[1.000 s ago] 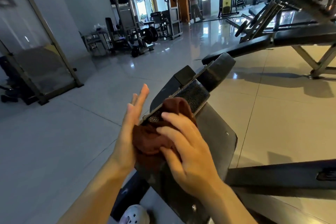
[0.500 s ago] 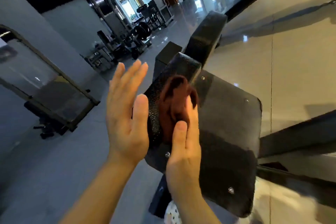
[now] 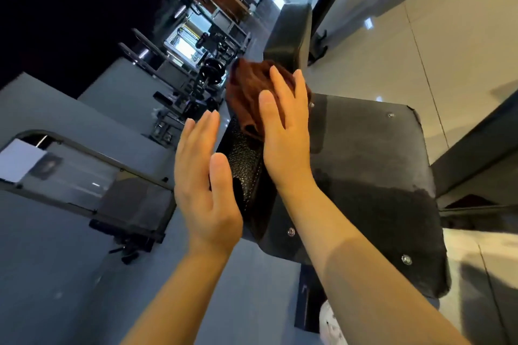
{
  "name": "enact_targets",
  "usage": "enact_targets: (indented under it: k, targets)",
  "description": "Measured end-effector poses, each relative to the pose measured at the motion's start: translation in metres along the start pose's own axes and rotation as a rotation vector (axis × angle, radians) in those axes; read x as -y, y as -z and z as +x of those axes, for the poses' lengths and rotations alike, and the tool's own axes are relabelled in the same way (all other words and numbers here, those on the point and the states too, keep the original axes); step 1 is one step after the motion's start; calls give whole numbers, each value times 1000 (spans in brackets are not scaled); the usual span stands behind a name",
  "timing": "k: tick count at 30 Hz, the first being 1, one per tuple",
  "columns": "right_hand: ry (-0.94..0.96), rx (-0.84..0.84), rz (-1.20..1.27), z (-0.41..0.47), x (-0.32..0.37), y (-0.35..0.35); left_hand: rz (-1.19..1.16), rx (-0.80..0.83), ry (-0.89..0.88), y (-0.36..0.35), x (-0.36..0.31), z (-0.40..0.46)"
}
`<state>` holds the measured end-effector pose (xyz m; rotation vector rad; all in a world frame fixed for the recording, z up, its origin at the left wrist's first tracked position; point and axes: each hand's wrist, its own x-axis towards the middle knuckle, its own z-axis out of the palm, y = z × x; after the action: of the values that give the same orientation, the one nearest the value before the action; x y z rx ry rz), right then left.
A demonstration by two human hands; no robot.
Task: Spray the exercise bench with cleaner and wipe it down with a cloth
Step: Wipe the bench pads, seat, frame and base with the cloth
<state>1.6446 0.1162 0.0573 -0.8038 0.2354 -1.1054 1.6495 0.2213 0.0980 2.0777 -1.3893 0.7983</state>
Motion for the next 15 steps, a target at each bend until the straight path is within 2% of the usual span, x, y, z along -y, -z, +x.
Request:
enact_targets:
  k: [8,11,12,15]
  targets:
    - [-138,8,145,-16,-19,6,49,13,30,0,-1,1]
    - [-294,16,373,-48,-23,7,75,25,40,1,-2,1]
    - [-294,17,407,-65,-23,9,86,33,34,2,-2,1]
    - [-218,51,309,-114,-21,11,98,44,-4,3,-3,0]
